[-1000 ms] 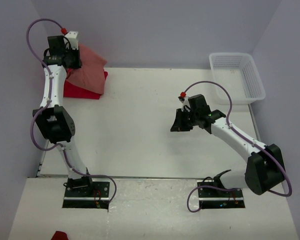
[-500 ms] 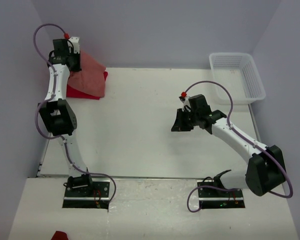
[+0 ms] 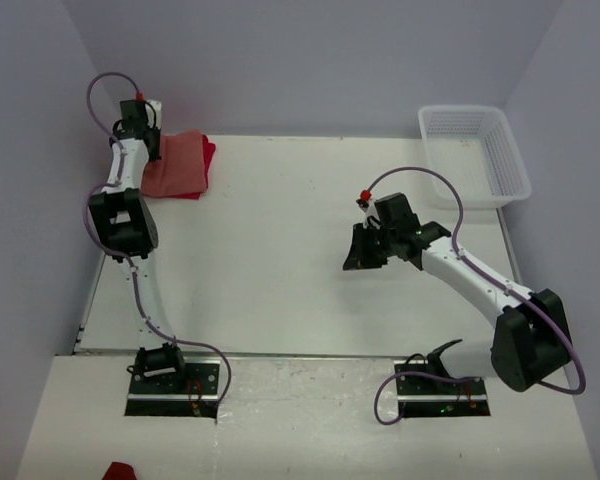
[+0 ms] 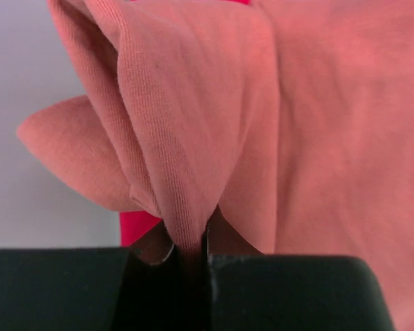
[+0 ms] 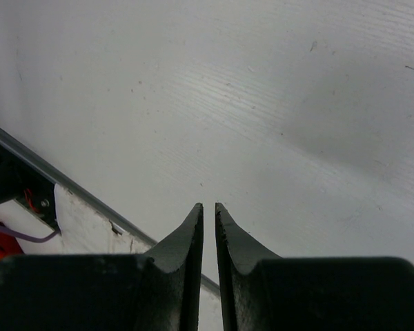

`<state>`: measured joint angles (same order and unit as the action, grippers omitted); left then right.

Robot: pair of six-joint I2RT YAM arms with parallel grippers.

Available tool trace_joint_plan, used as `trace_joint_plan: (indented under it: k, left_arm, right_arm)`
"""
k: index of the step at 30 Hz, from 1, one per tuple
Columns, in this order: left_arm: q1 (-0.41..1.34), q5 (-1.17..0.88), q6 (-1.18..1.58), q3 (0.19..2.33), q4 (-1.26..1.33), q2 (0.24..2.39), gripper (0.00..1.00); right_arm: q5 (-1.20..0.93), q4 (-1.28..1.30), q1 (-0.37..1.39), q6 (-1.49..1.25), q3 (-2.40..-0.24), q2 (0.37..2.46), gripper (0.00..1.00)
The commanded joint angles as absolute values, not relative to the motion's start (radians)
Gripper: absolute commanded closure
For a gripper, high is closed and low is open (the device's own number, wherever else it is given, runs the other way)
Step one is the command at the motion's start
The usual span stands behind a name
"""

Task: Fold and stack the t-shirts
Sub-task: Put the neatly folded tshirt into the corner of the board with the left arm

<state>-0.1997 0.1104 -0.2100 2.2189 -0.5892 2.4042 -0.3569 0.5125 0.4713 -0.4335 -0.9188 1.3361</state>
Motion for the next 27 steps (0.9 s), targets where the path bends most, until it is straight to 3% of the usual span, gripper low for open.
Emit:
trace_joint_plan:
  k: [1,5,7,8,10,11,12,20,27]
  left_arm:
    - [-0.209,0.213,-0.262,2.255,-0.470,2.433,1.00]
    - [-0.221,0.313,-0.264,2.155,-0.281,2.413,0.96]
    - [-0.221,0.423,-0.274,2.087,-0.171,2.361,0.68]
    - [-0.221,0.442,-0.273,1.975,-0.026,2.335,0.45]
    - [-0.218,0.408,-0.279,1.872,0.117,2.245,0.35]
    - [-0.218,0.382,-0.270,1.777,0.232,2.190,0.23]
    - [-0.216,0.367,-0.256,1.734,0.274,2.166,0.00]
    - [-0.120,0.440,-0.337,1.597,0.498,1.922,0.00]
    - [-0.011,0.439,-0.344,1.707,0.353,1.829,0.00]
  right_arm:
    - [-0.354,0.522,0.474,-0.431,-0.971,1.351,0.87]
    - [-0.388,0.512,0.476,-0.433,-0.957,1.368,0.88]
    - [-0.385,0.509,0.476,-0.433,-0.951,1.377,0.88]
    - [-0.385,0.506,0.476,-0.428,-0.951,1.385,0.88]
    - [-0.391,0.496,0.476,-0.428,-0.945,1.396,0.88]
    - [-0.409,0.476,0.476,-0.431,-0.936,1.400,0.88]
    - [-0.419,0.457,0.476,-0.434,-0.933,1.411,0.88]
    - [-0.446,0.404,0.479,-0.445,-0.899,1.405,0.89]
    - [-0.451,0.382,0.483,-0.459,-0.859,1.336,0.88]
